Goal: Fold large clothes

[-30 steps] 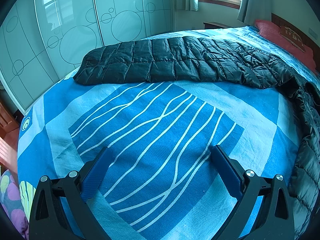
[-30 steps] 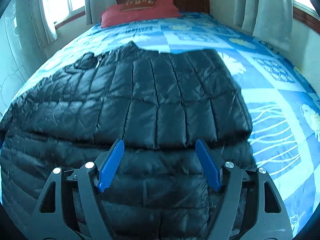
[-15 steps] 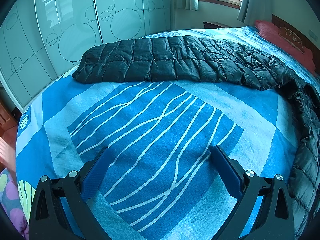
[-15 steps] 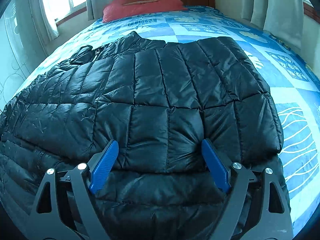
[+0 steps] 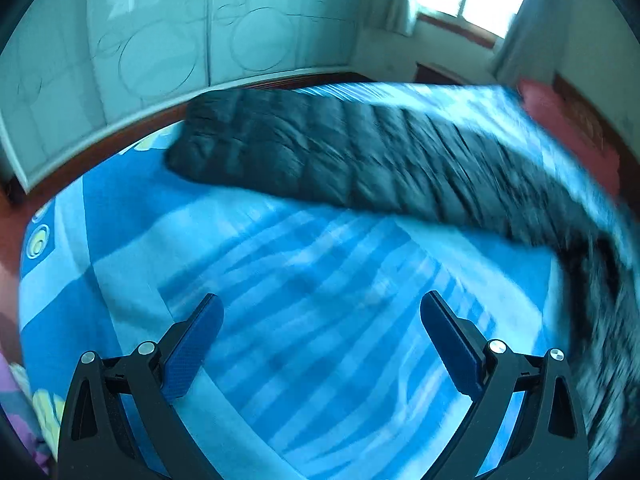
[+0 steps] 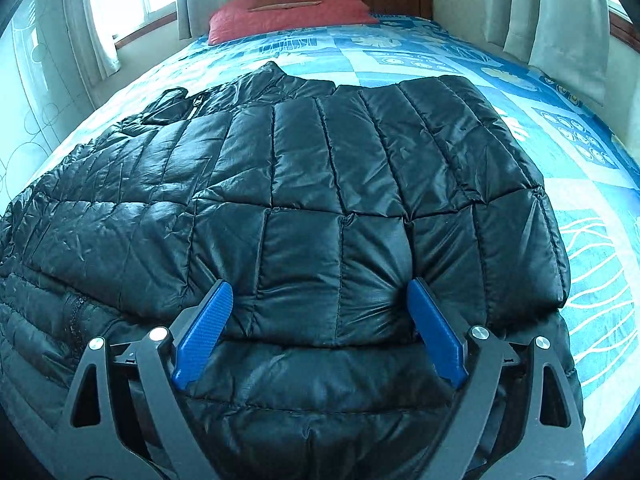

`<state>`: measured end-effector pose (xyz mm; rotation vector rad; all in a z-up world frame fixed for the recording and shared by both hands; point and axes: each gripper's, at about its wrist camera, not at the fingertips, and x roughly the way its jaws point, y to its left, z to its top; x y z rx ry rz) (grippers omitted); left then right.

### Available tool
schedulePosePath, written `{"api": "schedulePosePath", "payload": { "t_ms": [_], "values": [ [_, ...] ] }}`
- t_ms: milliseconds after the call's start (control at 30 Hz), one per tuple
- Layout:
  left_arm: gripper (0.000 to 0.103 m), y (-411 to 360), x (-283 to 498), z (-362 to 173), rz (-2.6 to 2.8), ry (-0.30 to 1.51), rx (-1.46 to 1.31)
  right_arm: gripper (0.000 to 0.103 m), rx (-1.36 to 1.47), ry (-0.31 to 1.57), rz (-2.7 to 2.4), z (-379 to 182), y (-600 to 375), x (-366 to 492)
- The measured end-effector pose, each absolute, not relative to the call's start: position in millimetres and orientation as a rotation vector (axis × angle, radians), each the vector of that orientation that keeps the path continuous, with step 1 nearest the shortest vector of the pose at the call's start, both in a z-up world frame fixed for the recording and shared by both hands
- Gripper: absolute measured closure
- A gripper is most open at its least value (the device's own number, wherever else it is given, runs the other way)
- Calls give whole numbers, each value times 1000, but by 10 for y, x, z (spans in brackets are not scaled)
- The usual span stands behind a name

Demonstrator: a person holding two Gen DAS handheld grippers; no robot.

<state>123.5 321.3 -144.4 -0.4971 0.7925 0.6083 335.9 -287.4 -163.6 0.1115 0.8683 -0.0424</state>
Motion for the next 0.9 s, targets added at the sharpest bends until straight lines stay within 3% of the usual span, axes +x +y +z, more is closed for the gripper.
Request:
{"api": "schedulePosePath", "payload": {
  "t_ms": [367,400,467,533,700,767,900],
  "values": [
    [6,4439,1280,-1489,608,582,-800,13,97,864,-47,-1638,-2858,3341],
    [10,4468,1280,-1492,610,560,-819,13,97,863,-48,-1638,-2859,3339],
    [31,4534,1272,-1490,649,547,-833,13,97,863,-48,-1637,-2858,3340],
    [42,4597,1252,-1497,661,529,-847,13,97,863,-47,-1636,-2861,3340],
    [82,4663,1276,-1498,707,561,-784,13,97,863,-46,-1636,-2863,3339],
    [92,4692,1275,-1490,699,559,-785,13,98,863,-46,-1635,-2861,3338],
    [96,4605,1280,-1406,679,542,-767,13,97,862,-47,-1637,-2861,3335]
  ]
}}
